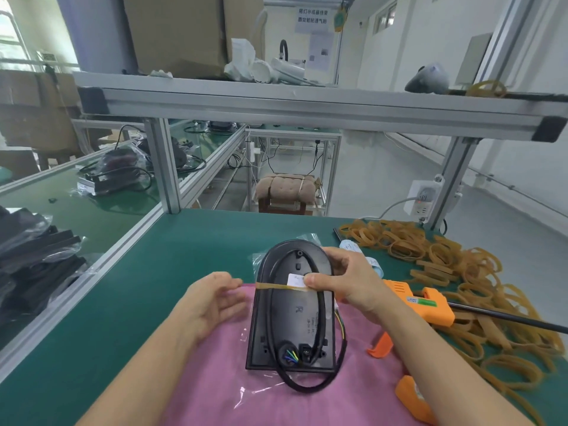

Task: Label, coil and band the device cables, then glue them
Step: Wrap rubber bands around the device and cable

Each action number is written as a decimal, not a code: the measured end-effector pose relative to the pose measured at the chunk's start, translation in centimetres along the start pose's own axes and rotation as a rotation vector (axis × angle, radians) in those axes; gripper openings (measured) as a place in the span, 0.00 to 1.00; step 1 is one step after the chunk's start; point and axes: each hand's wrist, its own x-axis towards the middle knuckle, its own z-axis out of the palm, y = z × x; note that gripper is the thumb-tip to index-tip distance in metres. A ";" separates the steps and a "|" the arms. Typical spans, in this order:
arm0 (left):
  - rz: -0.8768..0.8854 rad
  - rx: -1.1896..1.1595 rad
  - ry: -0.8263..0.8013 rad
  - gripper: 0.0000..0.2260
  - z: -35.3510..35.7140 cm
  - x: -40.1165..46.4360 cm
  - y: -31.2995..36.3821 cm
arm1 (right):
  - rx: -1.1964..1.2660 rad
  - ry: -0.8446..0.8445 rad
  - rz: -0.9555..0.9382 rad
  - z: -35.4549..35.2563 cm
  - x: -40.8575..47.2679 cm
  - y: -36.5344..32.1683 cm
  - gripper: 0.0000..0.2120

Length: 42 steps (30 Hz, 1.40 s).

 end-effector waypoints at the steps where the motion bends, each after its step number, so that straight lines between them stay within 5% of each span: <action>1: 0.045 0.005 -0.022 0.03 -0.4 -0.4 -0.4 | -0.005 0.002 0.004 0.0 0.0 0.0 0.16; 6: 0.145 0.129 -0.332 0.29 1.2 -2.1 -3.6 | -0.053 -0.038 0.065 0.8 0.4 0.7 0.22; 8: 0.168 0.079 -0.284 0.27 2.1 -2.4 -4.4 | 0.003 0.037 0.141 0.4 -0.2 1.4 0.23; 11: 0.185 0.052 -0.197 0.25 2.3 -2.3 -4.9 | -0.020 0.212 0.168 -0.7 -1.5 2.6 0.10; 12: 0.190 0.055 -0.182 0.25 2.3 -2.3 -5.0 | -0.112 0.230 0.137 -0.9 -2.0 3.1 0.15; 15: 0.200 0.048 -0.156 0.23 2.3 -2.2 -5.3 | -0.298 0.208 0.017 -0.9 -2.9 3.3 0.18; 19: 0.256 0.063 -0.154 0.23 2.4 -2.5 -5.3 | -0.488 0.225 -0.149 -0.6 -2.9 3.2 0.07; 26: 0.313 0.016 -0.171 0.32 3.0 -3.0 -5.0 | -0.712 0.086 -0.199 -1.0 -2.0 1.7 0.04; 30: 0.323 0.011 -0.145 0.32 2.9 -2.7 -5.1 | -0.698 0.016 -0.183 -1.4 -2.0 1.0 0.14; 35: 0.338 0.024 -0.196 0.25 2.5 -2.6 -5.3 | -0.596 0.065 -0.123 -1.4 -2.2 0.8 0.11; 37: 0.359 0.007 -0.205 0.23 2.4 -2.5 -5.3 | -0.290 0.176 0.008 -1.1 -2.2 0.8 0.04; 39: 0.368 -0.001 -0.189 0.24 2.5 -2.4 -5.4 | 0.097 0.161 0.273 0.1 -2.0 1.2 0.22; 42: 0.332 -0.064 -0.222 0.24 3.1 -2.5 -5.1 | 0.219 0.093 0.386 3.0 -1.9 1.9 0.36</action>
